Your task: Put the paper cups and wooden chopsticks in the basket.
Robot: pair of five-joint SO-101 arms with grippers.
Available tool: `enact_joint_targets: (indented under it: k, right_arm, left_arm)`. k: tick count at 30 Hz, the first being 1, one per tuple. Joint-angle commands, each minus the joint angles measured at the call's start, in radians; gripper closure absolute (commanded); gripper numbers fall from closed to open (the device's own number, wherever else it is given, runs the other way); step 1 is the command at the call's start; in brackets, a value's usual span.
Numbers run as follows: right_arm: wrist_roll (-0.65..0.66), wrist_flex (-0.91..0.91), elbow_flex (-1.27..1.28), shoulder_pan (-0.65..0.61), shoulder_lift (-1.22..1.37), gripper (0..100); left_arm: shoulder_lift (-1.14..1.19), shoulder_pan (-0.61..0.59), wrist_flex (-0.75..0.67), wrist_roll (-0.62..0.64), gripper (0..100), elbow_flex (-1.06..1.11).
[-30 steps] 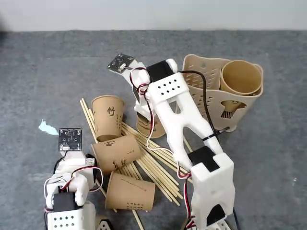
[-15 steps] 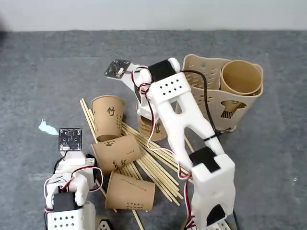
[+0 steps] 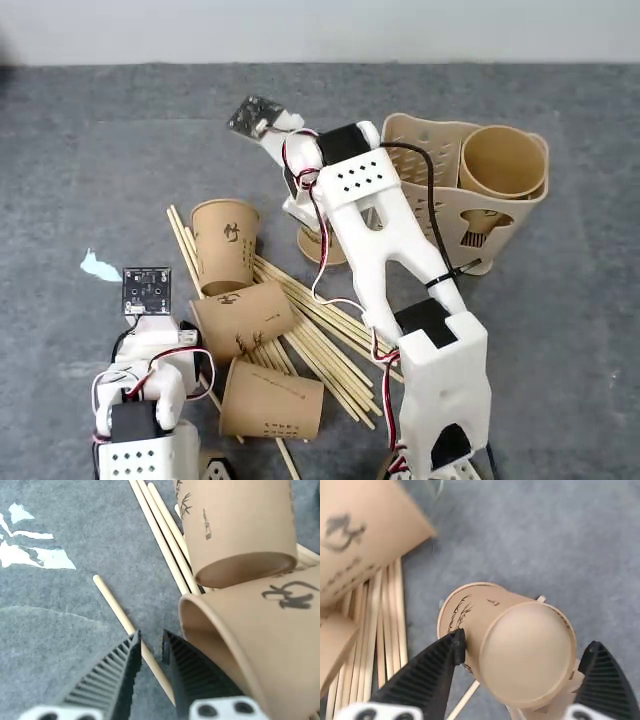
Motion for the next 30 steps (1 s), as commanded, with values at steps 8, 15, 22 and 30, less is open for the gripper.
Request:
enact_joint_targets:
  k: [8, 15, 22, 30]
  right_arm:
    - [-0.043, -0.012, -0.058, 0.008, -0.028, 64.1]
    - [-0.144, -0.159, -0.055, 0.058, -0.019, 64.1]
    - [-0.241, -0.323, -0.051, 0.058, -0.013, 64.1]
    - [-0.241, -0.323, -0.057, 0.054, 0.022, 64.1]
  left_arm:
    - [-0.003, -0.008, -0.009, -0.008, 92, -0.01]
    - [-0.003, -0.008, -0.009, -0.008, 92, -0.01]
    - [-0.003, -0.008, -0.009, -0.008, 92, -0.01]
    - [-0.003, -0.008, -0.009, -0.008, 92, -0.01]
